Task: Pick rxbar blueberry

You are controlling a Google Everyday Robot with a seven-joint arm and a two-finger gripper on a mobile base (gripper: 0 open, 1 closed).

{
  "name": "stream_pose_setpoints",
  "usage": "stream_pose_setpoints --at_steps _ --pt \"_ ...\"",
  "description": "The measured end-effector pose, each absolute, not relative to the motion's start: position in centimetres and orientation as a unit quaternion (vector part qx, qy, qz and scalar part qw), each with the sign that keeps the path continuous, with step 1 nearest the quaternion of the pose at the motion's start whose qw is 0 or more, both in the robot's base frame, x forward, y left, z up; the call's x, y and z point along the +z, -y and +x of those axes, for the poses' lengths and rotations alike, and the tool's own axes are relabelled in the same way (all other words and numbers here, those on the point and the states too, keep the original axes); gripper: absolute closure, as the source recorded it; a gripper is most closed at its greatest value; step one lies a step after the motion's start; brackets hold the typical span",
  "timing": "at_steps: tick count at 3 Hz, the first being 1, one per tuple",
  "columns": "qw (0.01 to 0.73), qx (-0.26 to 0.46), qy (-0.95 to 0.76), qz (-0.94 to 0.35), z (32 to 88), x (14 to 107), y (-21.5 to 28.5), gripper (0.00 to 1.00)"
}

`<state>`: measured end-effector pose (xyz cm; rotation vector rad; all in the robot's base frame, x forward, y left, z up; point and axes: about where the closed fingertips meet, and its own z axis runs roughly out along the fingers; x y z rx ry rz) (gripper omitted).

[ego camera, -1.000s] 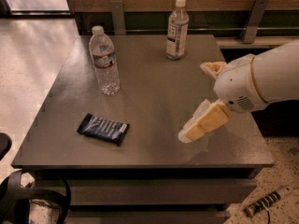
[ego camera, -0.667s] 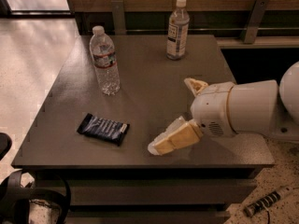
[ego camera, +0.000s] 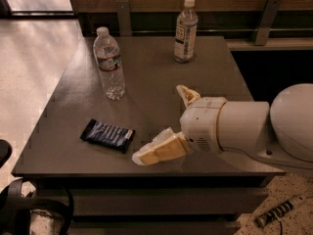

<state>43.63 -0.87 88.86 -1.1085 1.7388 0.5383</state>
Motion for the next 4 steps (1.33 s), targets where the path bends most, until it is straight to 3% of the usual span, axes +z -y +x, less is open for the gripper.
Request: stream_pose_setpoints --at_steps 2,4 --pt "0.504 0.242 -0.700 -0.445 44.0 86.0 -1.7 0.00" --pt "0.552 0.322 -0.640 -0.426 45.6 82.2 -7.7 0.00"
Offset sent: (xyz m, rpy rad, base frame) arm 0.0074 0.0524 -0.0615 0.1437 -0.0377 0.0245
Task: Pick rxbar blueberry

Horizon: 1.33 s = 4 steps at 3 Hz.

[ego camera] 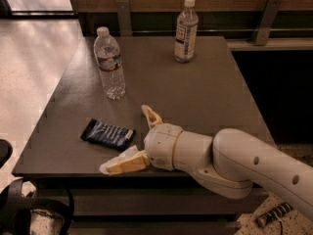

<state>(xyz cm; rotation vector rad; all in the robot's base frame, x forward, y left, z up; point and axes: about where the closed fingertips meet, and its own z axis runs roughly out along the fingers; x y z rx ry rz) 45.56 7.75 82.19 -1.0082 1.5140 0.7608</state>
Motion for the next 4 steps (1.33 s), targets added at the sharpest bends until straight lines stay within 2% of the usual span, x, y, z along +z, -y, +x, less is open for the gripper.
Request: stream_pose_setpoints --at_steps 1,4 --pt "0.561 0.337 -0.625 -0.425 46.3 81.4 -10.1 0.03" --pt "0.563 0.327 -0.626 -0.429 46.5 81.4 -11.4 0.71"
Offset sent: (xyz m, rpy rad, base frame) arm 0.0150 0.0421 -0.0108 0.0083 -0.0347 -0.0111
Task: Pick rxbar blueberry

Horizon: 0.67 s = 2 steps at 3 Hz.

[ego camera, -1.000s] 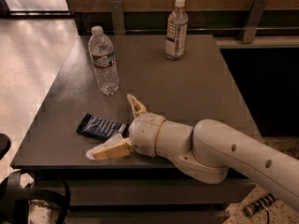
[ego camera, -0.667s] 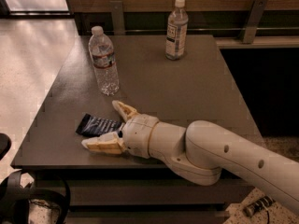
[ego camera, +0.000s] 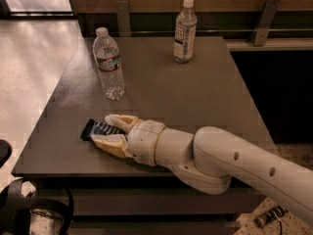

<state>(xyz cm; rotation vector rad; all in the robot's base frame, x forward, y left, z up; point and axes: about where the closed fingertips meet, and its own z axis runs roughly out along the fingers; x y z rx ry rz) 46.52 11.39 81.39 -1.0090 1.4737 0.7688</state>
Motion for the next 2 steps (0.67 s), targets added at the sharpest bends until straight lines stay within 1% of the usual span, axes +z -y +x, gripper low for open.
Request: stream_pose_setpoints --at_steps 1,2 --pt "0.563 0.327 -0.625 -0.430 46.45 81.44 -11.53 0.94" --pt "0.563 0.327 -0.625 -0.431 46.41 81.48 -11.63 1.00"
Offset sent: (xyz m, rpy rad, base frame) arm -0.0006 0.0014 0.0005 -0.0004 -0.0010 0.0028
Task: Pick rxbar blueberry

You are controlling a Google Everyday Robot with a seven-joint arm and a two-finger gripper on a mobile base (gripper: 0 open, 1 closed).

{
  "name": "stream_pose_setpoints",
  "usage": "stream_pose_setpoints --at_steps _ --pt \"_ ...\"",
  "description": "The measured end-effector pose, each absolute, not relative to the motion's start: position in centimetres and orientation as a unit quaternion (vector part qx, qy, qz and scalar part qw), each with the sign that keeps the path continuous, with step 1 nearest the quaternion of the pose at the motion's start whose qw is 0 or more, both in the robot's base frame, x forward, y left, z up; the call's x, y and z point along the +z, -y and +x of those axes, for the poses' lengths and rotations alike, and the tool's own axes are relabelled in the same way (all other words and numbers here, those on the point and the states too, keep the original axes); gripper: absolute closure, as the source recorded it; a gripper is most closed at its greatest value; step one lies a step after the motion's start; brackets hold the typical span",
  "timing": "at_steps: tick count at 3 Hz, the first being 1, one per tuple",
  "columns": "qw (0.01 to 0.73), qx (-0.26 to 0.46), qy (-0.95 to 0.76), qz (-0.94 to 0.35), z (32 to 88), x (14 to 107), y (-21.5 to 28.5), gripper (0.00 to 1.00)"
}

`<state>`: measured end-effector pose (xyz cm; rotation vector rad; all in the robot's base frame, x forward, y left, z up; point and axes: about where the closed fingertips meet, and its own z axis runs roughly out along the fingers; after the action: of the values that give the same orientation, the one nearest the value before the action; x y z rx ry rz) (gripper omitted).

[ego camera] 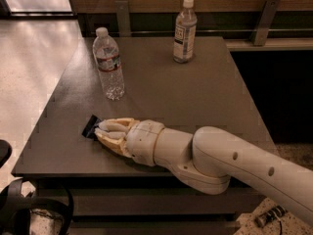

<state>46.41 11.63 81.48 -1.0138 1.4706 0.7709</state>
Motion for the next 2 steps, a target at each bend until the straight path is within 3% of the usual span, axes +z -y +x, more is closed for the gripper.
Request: stream_pose_setpoints --at_steps 2 --pt "0.563 0.327 -0.625 -0.431 46.41 81.48 -11.63 1.00"
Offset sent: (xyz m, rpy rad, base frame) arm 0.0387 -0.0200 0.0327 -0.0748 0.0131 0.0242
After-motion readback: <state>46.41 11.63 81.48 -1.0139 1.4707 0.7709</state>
